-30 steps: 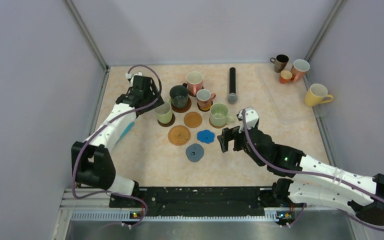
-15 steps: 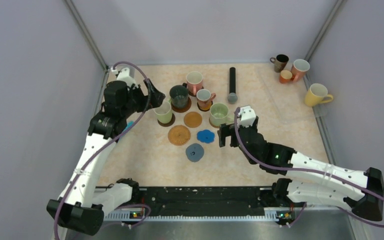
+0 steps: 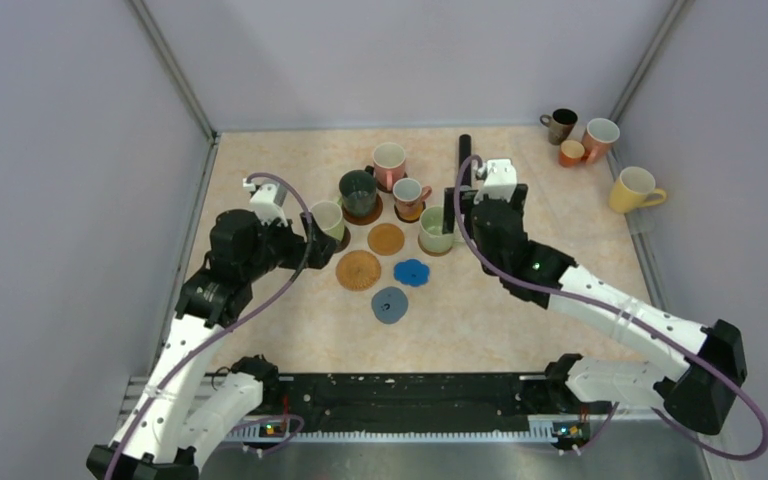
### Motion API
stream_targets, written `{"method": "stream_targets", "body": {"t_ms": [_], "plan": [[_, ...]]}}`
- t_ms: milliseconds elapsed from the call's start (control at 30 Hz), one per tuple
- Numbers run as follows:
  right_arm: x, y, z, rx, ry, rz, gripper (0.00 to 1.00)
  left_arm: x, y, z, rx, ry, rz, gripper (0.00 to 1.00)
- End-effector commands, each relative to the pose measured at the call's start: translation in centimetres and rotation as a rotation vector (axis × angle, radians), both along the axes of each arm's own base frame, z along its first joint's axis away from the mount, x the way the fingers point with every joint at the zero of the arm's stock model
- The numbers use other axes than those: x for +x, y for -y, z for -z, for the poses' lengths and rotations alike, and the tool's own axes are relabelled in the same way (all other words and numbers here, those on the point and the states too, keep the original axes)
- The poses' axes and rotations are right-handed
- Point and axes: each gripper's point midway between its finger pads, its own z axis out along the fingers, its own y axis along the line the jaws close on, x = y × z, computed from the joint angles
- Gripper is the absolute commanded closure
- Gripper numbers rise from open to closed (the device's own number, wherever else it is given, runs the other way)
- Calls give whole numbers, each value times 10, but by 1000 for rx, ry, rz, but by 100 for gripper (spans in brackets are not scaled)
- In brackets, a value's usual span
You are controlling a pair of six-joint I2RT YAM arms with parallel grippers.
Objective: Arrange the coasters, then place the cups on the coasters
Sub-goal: Pick up the cup from the tray.
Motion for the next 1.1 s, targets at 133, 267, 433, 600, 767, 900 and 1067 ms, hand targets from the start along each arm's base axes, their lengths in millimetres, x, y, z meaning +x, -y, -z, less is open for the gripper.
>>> {"method": "stream_targets", "body": {"t_ms": [133, 267, 433, 600, 767, 900, 1067], "plan": [[62, 29, 9, -61, -31, 95, 4, -10, -4, -6, 13, 121, -10, 1], [99, 53, 12, -154, -46, 158, 6, -14, -1, -5, 24, 111, -7, 1], [150, 98, 11, -176, -80, 266, 16, -15, -11, -1, 61, 104, -55, 1], [181, 157, 12, -190, -120, 440, 31, -16, -17, -6, 76, 130, -84, 1], [185, 229, 22, -227, -138, 679, 42, -19, -12, -3, 99, 135, -63, 1], [182, 274, 20, -238, -156, 817, 45, -20, -16, -5, 118, 145, -82, 1], [179, 305, 37, -228, -193, 842, 44, -20, -16, -4, 127, 151, -89, 1]]}}
